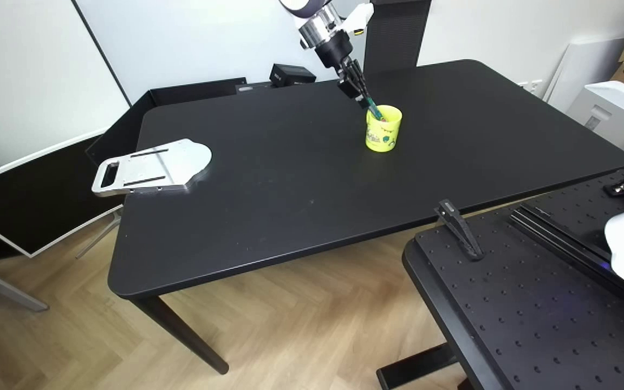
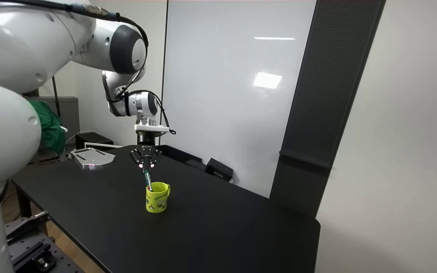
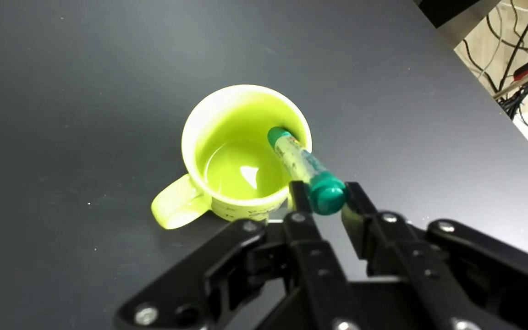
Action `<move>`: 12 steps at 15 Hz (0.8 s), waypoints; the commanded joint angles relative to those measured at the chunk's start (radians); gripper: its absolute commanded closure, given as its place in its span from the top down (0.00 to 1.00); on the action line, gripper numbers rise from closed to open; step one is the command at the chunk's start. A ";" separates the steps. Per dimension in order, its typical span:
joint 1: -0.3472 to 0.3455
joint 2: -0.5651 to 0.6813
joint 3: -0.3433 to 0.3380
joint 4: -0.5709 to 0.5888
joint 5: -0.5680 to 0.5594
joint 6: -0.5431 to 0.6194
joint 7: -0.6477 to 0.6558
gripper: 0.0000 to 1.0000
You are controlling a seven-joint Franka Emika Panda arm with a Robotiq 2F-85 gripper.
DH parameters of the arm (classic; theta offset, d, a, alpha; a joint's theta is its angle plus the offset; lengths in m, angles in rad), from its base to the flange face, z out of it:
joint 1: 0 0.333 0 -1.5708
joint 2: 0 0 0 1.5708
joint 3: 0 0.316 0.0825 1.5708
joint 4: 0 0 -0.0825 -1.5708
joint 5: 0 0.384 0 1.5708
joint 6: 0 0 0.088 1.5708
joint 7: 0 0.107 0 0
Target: Take the marker out of the mug and put it on the table
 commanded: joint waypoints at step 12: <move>0.010 -0.008 -0.031 0.157 -0.116 -0.179 -0.014 0.06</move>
